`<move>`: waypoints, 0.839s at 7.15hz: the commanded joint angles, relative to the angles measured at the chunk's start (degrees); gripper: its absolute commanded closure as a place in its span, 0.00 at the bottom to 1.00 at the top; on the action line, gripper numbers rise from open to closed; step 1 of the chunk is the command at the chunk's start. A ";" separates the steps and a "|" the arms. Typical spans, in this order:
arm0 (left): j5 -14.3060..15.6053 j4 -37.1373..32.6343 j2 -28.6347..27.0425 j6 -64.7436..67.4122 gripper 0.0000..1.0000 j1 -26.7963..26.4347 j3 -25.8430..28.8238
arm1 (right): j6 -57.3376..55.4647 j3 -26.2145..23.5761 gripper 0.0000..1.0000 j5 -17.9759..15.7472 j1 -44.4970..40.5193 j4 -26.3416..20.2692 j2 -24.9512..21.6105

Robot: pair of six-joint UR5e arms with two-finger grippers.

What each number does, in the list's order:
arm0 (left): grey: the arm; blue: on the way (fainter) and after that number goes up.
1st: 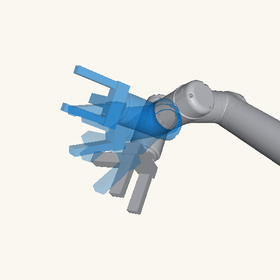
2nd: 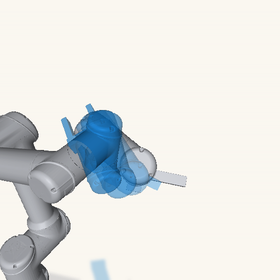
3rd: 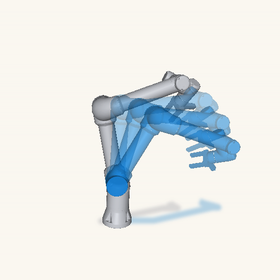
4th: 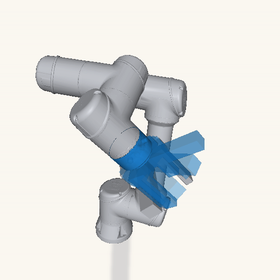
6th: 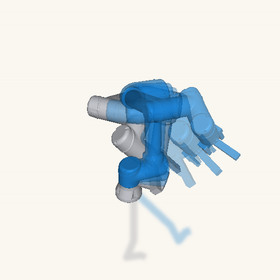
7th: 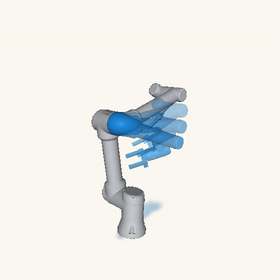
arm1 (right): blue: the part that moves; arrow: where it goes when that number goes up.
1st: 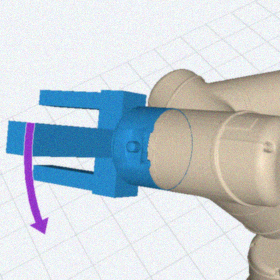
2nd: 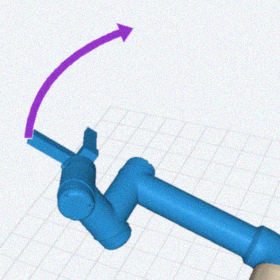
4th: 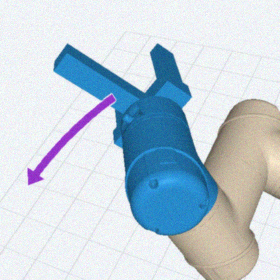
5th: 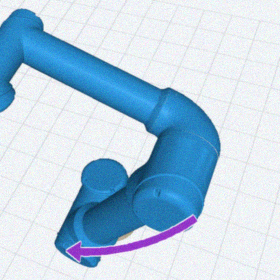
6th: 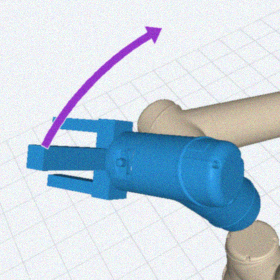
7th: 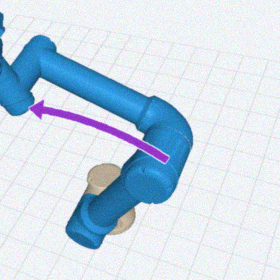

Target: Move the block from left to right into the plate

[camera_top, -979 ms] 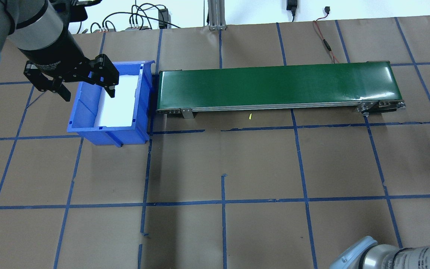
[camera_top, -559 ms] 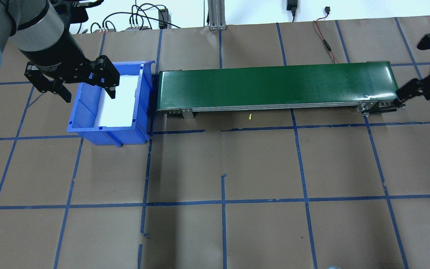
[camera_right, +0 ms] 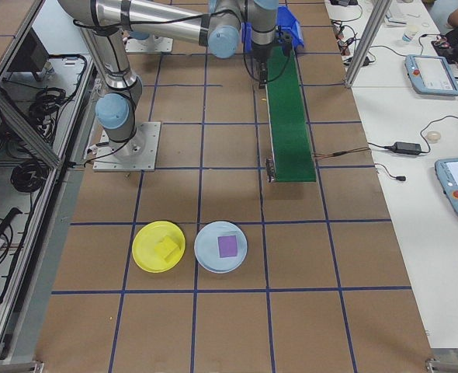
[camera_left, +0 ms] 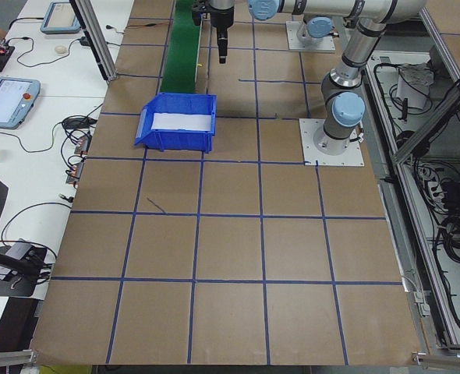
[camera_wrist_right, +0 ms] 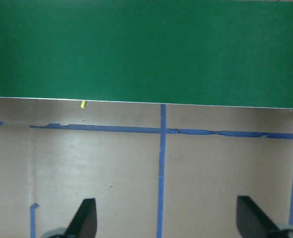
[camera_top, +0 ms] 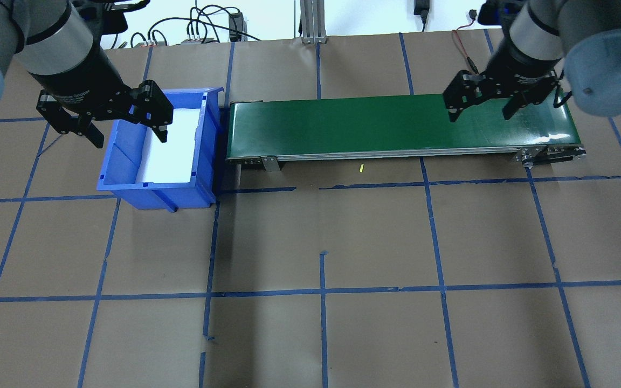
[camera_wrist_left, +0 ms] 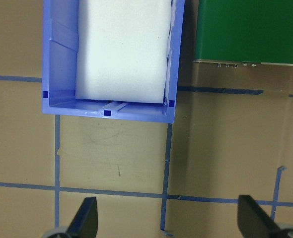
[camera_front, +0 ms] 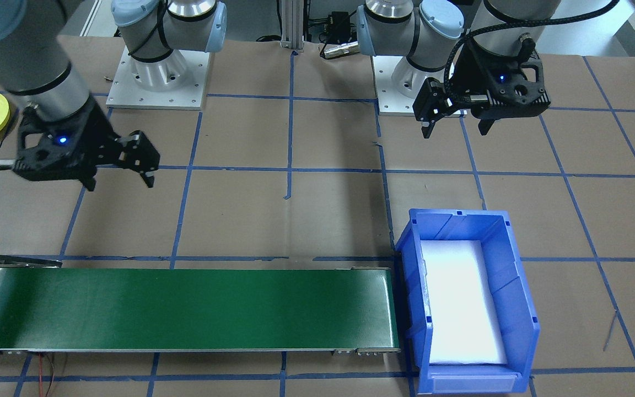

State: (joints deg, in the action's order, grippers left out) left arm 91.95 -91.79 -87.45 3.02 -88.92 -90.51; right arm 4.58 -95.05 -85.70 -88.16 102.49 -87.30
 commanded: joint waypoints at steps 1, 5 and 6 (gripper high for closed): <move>-0.02 0.03 0.00 0.06 0.00 -0.03 -0.01 | -3.44 0.30 0.00 -0.69 -4.57 -0.53 -1.55; -0.02 0.03 0.00 0.06 0.00 -0.03 -0.19 | -1.43 -0.49 0.00 -2.89 -2.12 -3.96 -3.31; -0.02 -0.06 0.00 0.06 0.00 -0.03 -0.28 | 1.28 -0.75 0.00 -2.98 -0.80 -5.44 -3.31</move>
State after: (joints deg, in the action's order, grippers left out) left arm 91.93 -91.78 -87.45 3.07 -88.95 -90.69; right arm 3.32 -95.54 -88.49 -90.57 98.34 -90.58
